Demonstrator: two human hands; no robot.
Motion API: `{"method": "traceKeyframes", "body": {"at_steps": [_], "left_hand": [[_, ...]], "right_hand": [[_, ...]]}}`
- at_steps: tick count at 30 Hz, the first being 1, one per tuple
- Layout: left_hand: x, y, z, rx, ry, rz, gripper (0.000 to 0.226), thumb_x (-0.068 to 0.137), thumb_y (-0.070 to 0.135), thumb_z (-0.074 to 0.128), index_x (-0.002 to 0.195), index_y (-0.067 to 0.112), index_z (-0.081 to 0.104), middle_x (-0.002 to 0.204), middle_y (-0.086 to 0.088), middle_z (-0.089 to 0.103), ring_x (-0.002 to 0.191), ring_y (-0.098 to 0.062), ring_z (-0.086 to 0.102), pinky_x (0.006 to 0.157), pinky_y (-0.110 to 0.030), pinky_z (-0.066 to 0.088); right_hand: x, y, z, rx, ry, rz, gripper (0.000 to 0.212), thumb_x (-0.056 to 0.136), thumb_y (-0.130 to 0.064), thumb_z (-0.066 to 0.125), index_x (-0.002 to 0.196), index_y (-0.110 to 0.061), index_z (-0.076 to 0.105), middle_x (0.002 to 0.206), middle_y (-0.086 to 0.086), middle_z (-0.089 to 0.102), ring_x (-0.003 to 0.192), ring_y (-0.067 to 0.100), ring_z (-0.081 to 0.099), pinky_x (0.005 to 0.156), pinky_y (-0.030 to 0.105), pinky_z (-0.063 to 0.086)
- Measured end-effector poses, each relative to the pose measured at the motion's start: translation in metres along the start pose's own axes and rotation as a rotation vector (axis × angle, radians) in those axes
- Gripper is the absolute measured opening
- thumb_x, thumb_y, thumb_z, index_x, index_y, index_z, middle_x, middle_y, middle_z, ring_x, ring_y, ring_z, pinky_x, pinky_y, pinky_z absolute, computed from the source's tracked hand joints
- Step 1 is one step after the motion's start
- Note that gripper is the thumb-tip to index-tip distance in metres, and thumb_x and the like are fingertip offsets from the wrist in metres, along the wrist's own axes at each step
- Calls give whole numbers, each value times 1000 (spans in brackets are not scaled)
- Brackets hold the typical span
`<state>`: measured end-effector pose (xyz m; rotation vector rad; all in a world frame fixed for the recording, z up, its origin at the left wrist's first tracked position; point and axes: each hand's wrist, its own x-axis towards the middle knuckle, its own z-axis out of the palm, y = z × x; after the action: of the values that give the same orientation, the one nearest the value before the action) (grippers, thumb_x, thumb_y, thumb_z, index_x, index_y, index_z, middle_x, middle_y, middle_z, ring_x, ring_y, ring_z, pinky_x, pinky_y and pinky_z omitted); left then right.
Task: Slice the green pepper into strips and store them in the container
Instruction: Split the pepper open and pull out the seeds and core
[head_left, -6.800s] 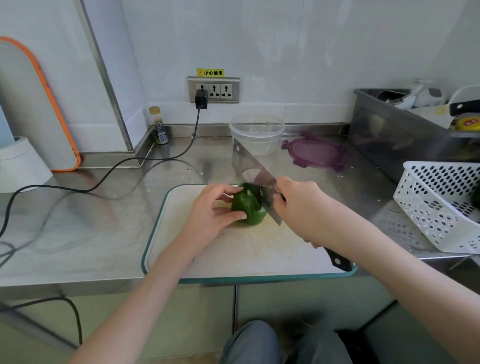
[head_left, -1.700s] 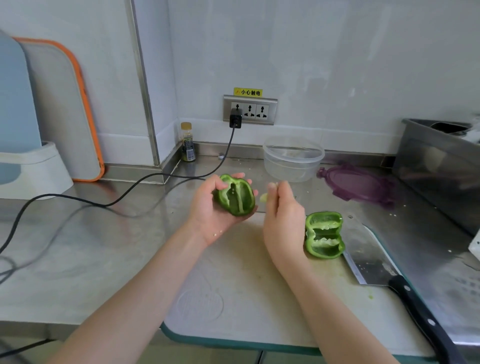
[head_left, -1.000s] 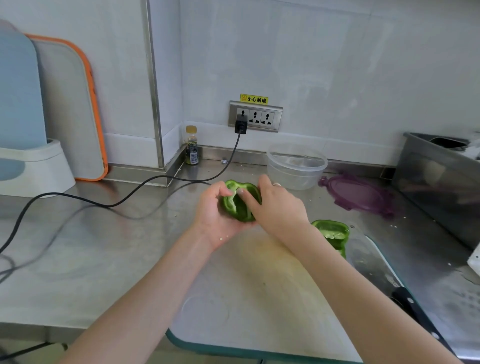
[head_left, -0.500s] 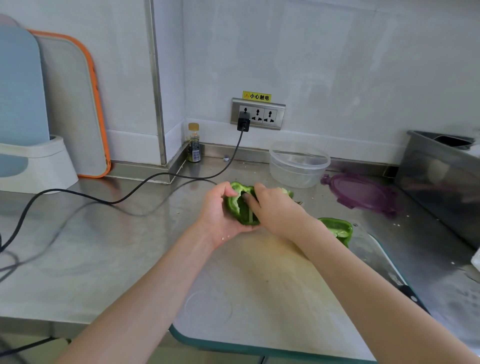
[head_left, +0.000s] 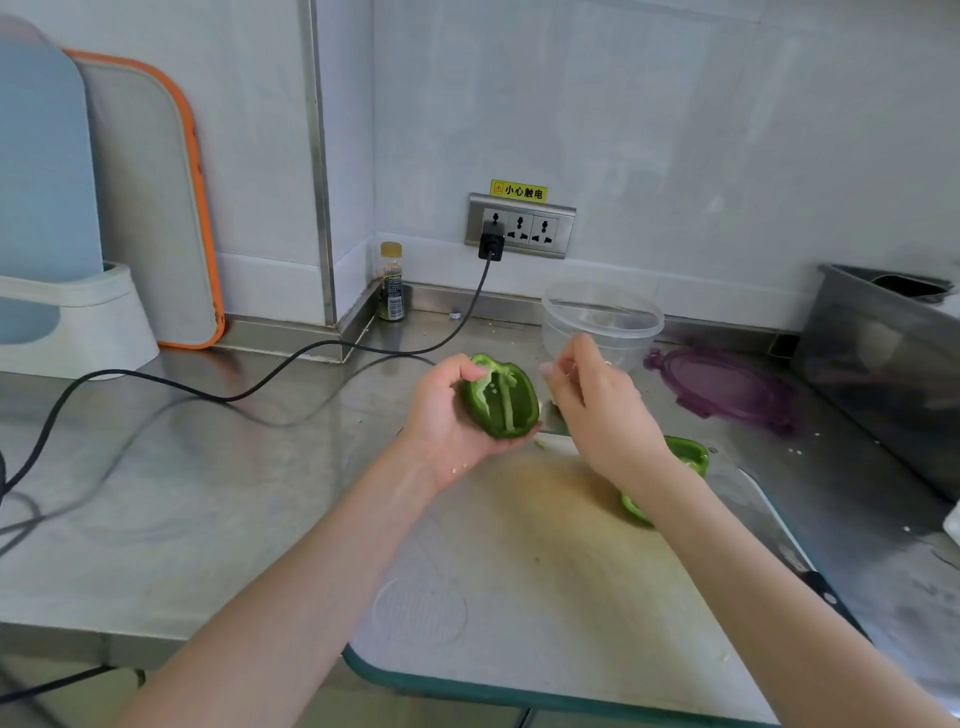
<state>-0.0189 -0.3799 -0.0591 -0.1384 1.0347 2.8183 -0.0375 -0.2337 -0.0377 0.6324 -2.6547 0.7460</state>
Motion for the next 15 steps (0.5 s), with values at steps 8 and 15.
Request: {"method": "traceKeyframes", "body": {"at_steps": [8, 15], "left_hand": [[3, -2, -7, 78, -159, -4, 40, 63, 12, 45, 102, 5, 49, 91, -12, 61, 77, -24, 61, 75, -41, 52], [4, -4, -6, 139, -112, 67, 13, 80, 14, 41, 89, 12, 50, 94, -10, 59, 81, -23, 58, 78, -38, 50]], "right_hand": [[4, -23, 21, -137, 72, 77, 21, 92, -35, 54, 101, -16, 56, 89, -3, 47, 74, 18, 45, 60, 28, 35], [5, -30, 33, 66, 174, 88, 9, 90, -23, 56, 90, -14, 58, 83, -3, 51, 71, 17, 49, 56, 28, 38]]}}
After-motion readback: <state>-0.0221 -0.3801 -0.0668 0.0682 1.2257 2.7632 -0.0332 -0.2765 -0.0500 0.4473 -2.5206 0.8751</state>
